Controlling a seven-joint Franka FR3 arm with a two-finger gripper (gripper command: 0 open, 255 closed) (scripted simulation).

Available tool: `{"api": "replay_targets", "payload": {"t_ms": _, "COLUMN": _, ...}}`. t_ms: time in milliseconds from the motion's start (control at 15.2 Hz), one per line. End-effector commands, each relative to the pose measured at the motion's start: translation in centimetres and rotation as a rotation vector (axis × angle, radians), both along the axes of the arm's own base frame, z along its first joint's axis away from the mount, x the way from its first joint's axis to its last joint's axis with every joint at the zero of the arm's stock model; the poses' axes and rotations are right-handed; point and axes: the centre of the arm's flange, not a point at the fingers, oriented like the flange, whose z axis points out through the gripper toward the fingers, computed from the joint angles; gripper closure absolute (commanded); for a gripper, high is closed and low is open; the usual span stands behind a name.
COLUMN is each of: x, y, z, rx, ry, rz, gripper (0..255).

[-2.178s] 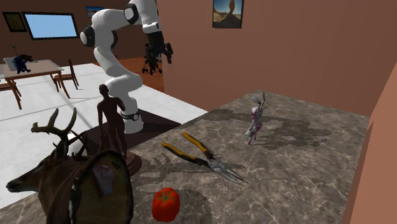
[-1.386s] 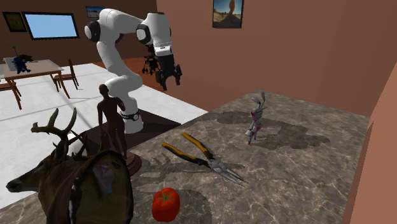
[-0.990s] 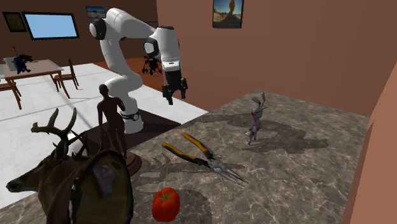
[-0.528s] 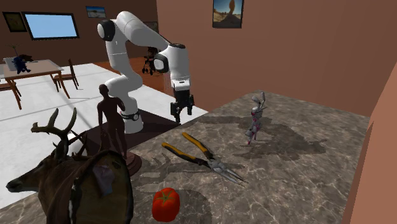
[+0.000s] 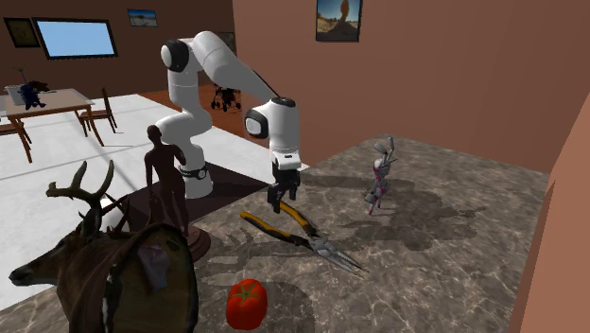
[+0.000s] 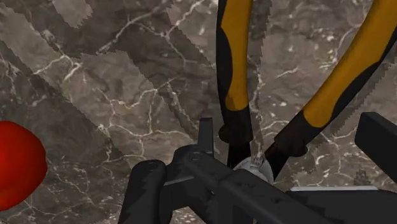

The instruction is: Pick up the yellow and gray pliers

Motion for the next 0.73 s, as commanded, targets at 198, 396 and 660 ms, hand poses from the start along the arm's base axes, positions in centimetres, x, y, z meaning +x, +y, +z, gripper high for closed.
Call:
{"api": "replay_targets", "payload": {"t_ms": 198, "x": 3.8, "y": -1.7, "z": -5.5, "rx": -0.021, "ry": 0.031, "rz": 0.029, "gripper": 0}}
{"api": "replay_targets", "payload": {"t_ms": 396, "x": 4.3, "y": -1.9, "z": -7.2, "rx": -0.023, "ry": 0.035, "rz": 0.033, "gripper": 0}}
{"api": "replay_targets", "payload": {"t_ms": 660, "x": 4.3, "y": -1.9, "z": -9.3, "rx": -0.023, "ry": 0.035, "rz": 0.033, "gripper": 0}}
